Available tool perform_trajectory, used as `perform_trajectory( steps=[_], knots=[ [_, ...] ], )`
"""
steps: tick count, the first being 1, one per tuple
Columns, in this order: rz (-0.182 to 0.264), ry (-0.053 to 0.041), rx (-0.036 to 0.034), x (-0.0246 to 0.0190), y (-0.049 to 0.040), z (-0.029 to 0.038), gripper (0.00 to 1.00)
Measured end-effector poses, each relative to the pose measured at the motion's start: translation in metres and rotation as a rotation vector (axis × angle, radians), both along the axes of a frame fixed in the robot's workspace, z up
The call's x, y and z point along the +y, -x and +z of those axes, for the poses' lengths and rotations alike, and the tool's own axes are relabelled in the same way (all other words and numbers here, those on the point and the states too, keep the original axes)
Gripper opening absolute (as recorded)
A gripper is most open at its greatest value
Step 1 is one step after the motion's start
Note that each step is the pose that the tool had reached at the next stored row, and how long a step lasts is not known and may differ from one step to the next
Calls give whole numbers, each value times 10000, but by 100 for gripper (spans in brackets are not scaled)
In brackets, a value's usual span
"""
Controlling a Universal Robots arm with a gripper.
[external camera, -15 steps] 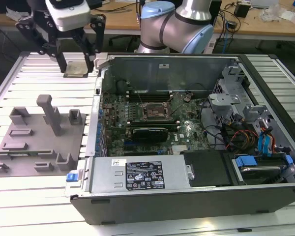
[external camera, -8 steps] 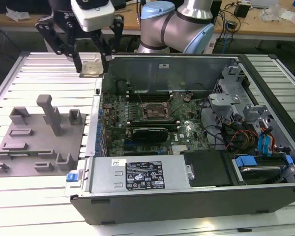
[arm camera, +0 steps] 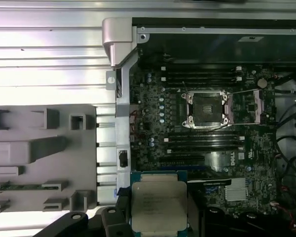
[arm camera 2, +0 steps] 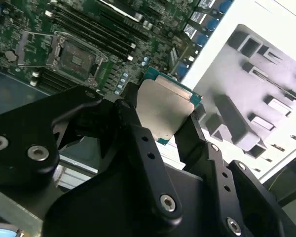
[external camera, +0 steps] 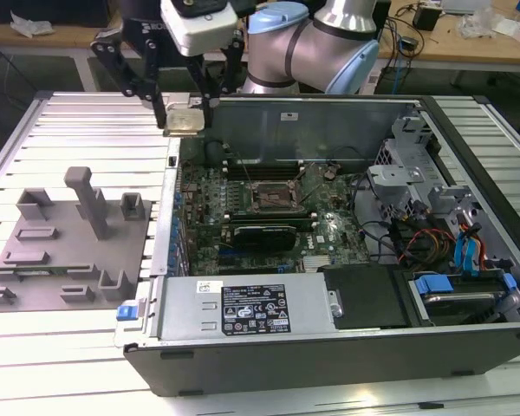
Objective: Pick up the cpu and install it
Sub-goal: 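Pick up the cpu and move it towards the insertion slot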
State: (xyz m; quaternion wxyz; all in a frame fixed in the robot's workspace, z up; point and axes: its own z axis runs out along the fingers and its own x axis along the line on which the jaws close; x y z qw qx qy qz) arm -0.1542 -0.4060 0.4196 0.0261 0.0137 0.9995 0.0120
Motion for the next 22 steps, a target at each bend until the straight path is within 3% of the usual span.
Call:
perform_trajectory(
  steps=[7, 10, 15, 18, 22],
  knots=[
    [0, -1, 0, 0, -282, -3, 55],
    [1, -1, 0, 0, -356, -6, 55],
    [1, -1, 26, 0, -644, -20, 55],
    [0, 0, 35, -1, -710, -25, 55],
    [0, -1, 35, 1, -711, -37, 55]
  ],
)
